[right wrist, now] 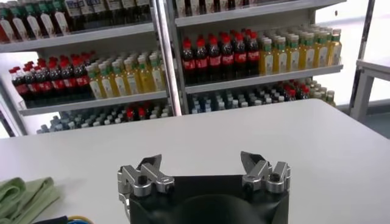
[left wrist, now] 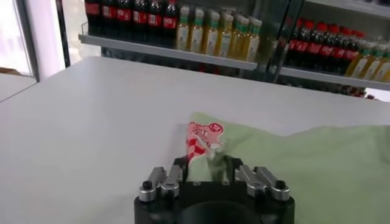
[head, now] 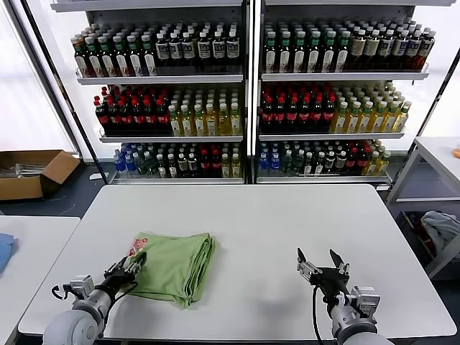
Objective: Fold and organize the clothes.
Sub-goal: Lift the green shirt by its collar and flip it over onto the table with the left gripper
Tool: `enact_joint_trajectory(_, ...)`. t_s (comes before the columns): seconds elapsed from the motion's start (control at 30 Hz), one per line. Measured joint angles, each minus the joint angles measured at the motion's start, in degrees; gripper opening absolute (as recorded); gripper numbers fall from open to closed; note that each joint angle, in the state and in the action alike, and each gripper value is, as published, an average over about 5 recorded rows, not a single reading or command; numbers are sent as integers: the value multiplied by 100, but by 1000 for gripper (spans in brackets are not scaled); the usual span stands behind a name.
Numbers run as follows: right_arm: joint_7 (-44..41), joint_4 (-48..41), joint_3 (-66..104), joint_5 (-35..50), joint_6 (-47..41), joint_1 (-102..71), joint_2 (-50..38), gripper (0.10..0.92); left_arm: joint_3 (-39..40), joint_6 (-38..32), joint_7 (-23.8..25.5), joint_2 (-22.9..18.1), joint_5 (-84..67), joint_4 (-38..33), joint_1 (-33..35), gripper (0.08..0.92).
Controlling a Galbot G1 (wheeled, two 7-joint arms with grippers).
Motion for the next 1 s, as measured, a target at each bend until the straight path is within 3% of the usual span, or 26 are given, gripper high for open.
enact_joint_trajectory(0.27, -2, -60, 10, 3, 8, 57, -7, 823, 10, -103, 119, -61, 67, 18, 17, 164)
enact_joint_trajectory(0.37, -2, -79, 19, 7, 8, 84, -23, 823, -6, -154, 142, -68, 93, 3, 35, 118)
enact_joint_trajectory(0.67, -3, -124, 53, 80, -1, 205, -112, 823, -344, -343, 146, 198, 142, 131, 173, 116)
enact_joint_trajectory(1.0, -10, -200, -76, 140, 14, 333, -163, 823, -1543, -569, 198, 1157, 1, 581, 383, 116)
